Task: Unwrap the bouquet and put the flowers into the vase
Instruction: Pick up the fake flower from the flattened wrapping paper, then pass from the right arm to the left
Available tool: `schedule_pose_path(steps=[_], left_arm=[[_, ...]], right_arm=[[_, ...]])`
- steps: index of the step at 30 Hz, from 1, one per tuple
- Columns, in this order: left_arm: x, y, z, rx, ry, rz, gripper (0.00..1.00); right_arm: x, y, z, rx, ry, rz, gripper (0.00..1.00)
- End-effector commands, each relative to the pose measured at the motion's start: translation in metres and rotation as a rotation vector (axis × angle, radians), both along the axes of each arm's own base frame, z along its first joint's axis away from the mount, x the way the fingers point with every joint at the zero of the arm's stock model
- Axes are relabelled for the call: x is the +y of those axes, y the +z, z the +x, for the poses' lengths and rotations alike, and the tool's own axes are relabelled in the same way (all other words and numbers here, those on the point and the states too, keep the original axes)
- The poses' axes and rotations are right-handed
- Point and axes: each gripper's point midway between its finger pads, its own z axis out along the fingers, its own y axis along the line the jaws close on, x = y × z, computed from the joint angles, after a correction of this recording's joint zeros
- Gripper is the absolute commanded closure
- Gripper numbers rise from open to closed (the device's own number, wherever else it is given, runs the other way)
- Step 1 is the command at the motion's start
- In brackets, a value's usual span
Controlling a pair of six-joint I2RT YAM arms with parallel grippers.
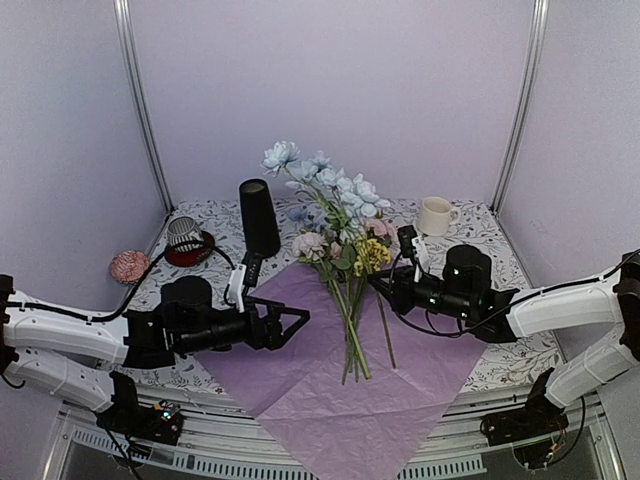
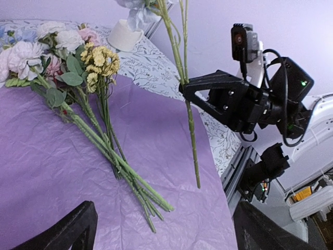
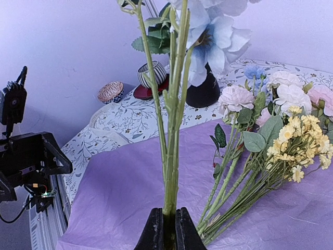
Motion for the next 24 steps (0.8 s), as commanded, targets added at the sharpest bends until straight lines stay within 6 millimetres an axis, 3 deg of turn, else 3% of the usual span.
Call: schedule_pose_path(steps=[1,9,19,24], left_arm=[[-0.004,0.026,-0.003,-0.099,-0.035,-0.091,0.07],[-0.020,0.041,0.002,-0.165,-0.055,-0.143,0.07],[-0.048,0.044,0.012,-0.191,-0.080,-0.158,0.07],[-0.061,0.047,0.016,-0.206,-0.101,-0.187,0.15]], right_arm=[[-0.001,0.027,-0.001,-0.052,-0.001,0.110,0.97],[-0.001,0.029,-0.004,-0.055,0.011,0.130,0.97],[0.003,0.029,-0.008,-0.058,0.044,0.140,0.96],[0.006,0.029,-0.011,-0.060,0.067,0.145,0.96]])
